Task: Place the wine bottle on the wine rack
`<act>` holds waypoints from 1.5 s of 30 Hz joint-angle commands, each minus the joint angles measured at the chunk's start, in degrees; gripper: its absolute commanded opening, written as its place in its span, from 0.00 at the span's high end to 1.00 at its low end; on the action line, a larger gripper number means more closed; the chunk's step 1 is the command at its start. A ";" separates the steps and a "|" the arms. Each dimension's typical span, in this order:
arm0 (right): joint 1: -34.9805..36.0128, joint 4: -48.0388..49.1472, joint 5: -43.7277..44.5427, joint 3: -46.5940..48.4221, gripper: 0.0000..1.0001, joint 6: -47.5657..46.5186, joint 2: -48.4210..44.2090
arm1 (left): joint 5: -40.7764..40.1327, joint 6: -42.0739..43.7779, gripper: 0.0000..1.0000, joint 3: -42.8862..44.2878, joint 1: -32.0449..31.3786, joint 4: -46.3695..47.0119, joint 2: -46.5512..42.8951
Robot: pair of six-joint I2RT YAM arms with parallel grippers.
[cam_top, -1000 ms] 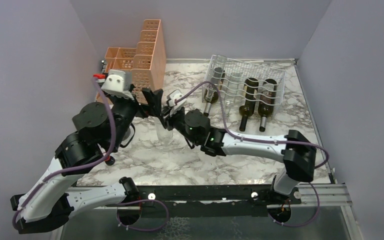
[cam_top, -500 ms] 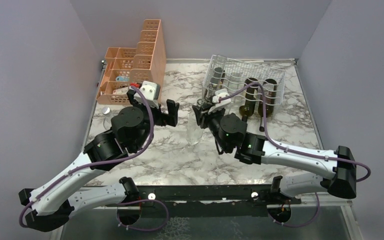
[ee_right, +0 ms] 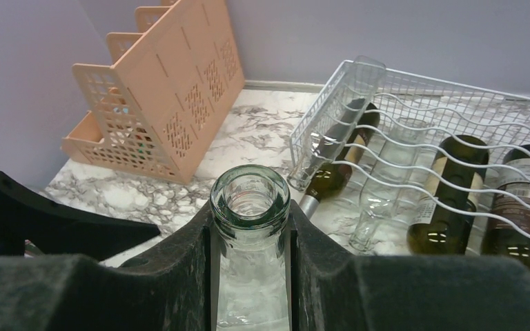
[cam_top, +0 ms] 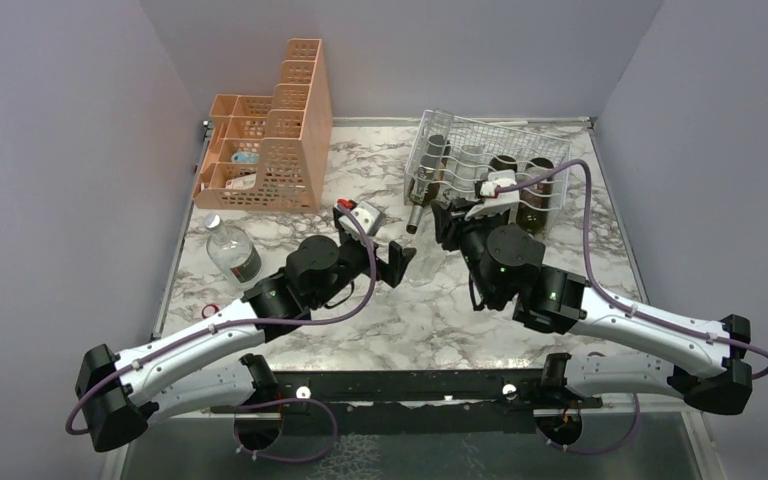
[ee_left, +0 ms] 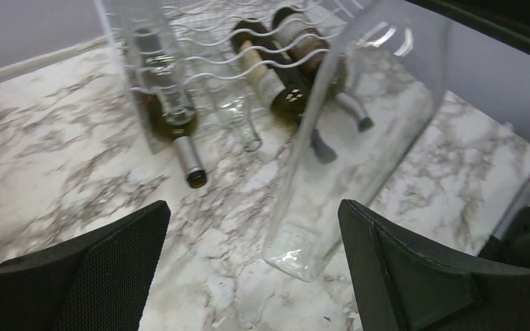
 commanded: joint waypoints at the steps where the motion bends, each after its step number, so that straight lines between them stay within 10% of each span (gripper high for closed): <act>1: 0.06 -0.08 2.79 2.16 0.99 -0.21 -3.74 | 16.17 2.45 0.01 -1.70 -0.07 13.93 3.19; 19: 0.06 -4.66 -9.22 2.24 0.99 4.62 -9.75 | 24.65 11.05 0.05 -9.05 -0.07 31.71 10.93; 21: 0.06 -5.71 -9.69 2.16 0.99 5.38 -10.38 | 25.26 12.78 0.21 -10.37 -0.07 34.33 11.12; 22: 0.06 -8.40 -10.72 2.44 0.98 6.93 -11.16 | 26.42 18.09 0.63 -10.80 -0.11 36.24 11.84; 28: 0.06 -19.29 -15.96 4.81 0.89 10.29 -11.16 | 28.34 25.70 0.99 -9.37 -0.07 36.32 13.99; 36: 0.06 -34.32 -17.52 7.24 0.32 14.51 -12.06 | 21.28 38.49 1.00 -7.89 -0.07 36.30 14.83; 45: 0.06 -46.67 -17.45 15.32 0.29 15.08 -13.24 | 17.12 65.99 1.00 -9.74 -0.07 36.25 11.14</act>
